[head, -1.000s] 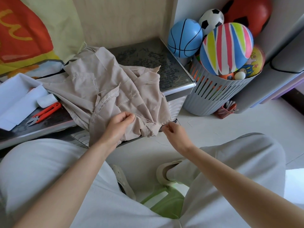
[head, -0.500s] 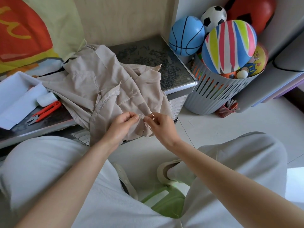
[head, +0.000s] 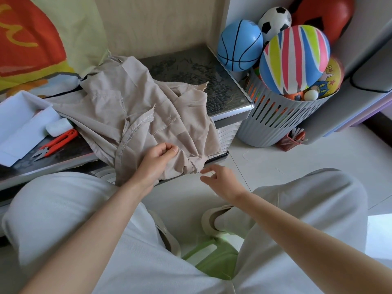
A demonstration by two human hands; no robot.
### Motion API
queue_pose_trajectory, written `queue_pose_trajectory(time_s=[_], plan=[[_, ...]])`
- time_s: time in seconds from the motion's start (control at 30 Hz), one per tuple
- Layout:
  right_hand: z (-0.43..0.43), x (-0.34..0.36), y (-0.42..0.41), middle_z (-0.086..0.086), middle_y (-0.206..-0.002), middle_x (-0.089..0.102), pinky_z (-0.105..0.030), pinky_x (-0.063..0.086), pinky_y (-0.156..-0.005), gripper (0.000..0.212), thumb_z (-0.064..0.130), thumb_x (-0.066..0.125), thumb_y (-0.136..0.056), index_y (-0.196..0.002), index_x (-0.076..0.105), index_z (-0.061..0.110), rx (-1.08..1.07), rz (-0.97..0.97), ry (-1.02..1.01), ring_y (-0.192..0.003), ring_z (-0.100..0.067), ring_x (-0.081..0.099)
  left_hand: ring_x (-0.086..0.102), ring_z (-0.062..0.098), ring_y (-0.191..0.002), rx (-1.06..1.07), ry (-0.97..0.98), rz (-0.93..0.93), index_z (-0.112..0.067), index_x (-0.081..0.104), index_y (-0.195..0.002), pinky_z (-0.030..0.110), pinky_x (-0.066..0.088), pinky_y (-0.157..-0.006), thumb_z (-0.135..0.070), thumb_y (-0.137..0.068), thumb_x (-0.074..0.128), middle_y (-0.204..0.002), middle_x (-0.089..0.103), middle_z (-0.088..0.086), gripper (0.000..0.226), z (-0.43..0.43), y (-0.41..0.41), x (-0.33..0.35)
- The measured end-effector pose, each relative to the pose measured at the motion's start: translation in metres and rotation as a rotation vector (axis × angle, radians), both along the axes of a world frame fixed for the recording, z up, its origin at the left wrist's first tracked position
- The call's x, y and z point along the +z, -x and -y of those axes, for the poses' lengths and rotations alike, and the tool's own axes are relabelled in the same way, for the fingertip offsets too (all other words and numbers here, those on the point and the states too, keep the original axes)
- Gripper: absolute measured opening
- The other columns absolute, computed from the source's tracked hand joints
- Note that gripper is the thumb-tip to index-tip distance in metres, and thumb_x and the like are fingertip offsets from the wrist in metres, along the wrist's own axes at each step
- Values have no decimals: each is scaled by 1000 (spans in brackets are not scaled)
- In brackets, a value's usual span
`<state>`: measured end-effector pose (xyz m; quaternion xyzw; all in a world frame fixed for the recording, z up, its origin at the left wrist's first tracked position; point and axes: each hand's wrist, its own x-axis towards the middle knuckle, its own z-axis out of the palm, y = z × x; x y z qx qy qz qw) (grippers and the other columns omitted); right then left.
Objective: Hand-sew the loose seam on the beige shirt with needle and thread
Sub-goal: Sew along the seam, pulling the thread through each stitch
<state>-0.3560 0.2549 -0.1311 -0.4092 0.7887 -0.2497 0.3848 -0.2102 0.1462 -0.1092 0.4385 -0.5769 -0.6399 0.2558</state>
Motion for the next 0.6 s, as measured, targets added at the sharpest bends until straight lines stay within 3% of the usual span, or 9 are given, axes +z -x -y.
queue_pose_trajectory(time_s=[0.1,0.2,0.33,0.47,0.6], plan=[[8,14,-5,10,-46,38,-14,30,-46,16,16,58,-90,-106,62,16,-34,33,182,-43,-6,36,47,-9,-57,-12,7,-5,-16,57,-75,5,37,-59,-12,-96,52,-58,55,-18,22,-2,1,2],[17,24,-11,11,-39,36,-12,28,-44,12,19,59,-91,-102,63,16,-63,87,282,-38,-5,36,49,-8,-59,-26,12,-5,-14,57,-77,3,37,-60,-10,-96,52,-68,54,-6,20,-4,3,4],[27,27,-17,10,-42,40,-16,28,-47,11,27,61,-90,-88,66,18,-48,99,296,-43,-6,36,51,2,-71,-71,-5,1,-13,58,-80,4,39,-65,-10,-96,50,-79,57,2,18,-4,2,3],[28,26,-19,6,-47,45,-26,36,-54,16,23,58,-90,-76,62,18,-45,38,296,-53,-18,46,53,-8,-60,-89,-18,-3,-12,57,-80,4,40,-63,-8,-96,50,-75,56,1,18,-5,1,2],[21,21,-13,10,-38,39,-16,28,-45,17,21,56,-91,-75,58,17,-48,25,265,-41,-9,34,48,-9,-57,-56,9,15,-13,56,-78,4,37,-60,-9,-96,51,-72,51,-2,19,-5,3,3]])
